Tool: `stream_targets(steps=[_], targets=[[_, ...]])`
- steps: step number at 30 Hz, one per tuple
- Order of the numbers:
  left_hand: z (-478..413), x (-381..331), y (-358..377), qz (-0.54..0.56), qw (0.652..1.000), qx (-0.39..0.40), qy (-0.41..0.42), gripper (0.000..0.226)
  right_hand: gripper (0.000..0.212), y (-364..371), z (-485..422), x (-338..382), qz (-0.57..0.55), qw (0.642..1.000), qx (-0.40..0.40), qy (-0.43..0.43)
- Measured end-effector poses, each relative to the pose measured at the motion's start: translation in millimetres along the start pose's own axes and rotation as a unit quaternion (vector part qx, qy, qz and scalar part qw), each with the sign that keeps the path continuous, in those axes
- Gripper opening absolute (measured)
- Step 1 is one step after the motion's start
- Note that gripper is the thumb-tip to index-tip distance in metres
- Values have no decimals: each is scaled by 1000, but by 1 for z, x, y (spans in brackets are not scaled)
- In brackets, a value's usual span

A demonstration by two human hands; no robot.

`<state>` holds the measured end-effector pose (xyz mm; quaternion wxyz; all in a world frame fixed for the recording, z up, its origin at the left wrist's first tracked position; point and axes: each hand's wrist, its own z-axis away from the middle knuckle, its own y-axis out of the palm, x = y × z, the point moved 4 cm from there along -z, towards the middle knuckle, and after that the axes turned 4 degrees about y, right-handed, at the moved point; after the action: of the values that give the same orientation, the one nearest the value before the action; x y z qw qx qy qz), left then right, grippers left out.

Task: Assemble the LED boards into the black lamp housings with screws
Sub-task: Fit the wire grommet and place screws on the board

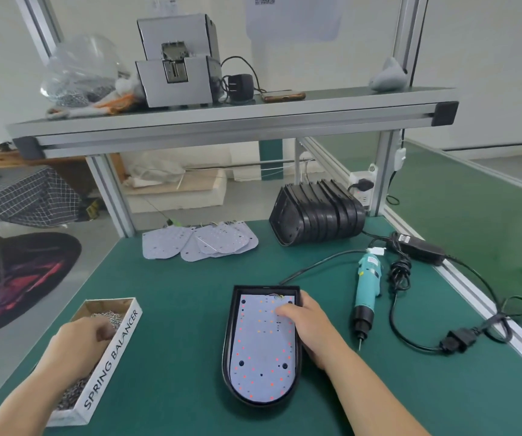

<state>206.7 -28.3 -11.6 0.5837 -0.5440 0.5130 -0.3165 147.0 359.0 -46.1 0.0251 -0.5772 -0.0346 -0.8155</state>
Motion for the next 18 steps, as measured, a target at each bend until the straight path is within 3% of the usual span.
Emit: stream_targets(steps=[5, 7, 8, 9, 11, 13, 16, 18], targets=[[-1, 15, 0, 83, 995, -32, -44, 30, 25, -1, 1, -1, -5, 1000, 5, 8], [0, 22, 5, 196, 975, -15, -103, 20, 25, -2, 1, -1, -4, 1000, 7, 10], [0, 26, 7, 300, 944, -8, -138, 13, 24, -2, 1, -1, -3, 1000, 6, 10], [-1, 30, 9, 428, 886, -2, -176, 8, 25, -2, 0, -1, -1, 1000, 5, 10], [-1, 27, 9, 674, 707, 28, -215, 28, 25, -2, 0, -1, 4, 1000, 5, 11], [5, 5, 3, 811, 544, 78, -199, 44, 26, -2, 0, 0, 14, 1000, 7, 13], [19, -54, -6, 897, 384, 152, -157, 49, 25, 1, -1, 2, 55, 998, 10, 15], [30, -104, -6, 911, 321, 216, -142, 44, 24, 3, -2, 6, 100, 995, 10, 13]])
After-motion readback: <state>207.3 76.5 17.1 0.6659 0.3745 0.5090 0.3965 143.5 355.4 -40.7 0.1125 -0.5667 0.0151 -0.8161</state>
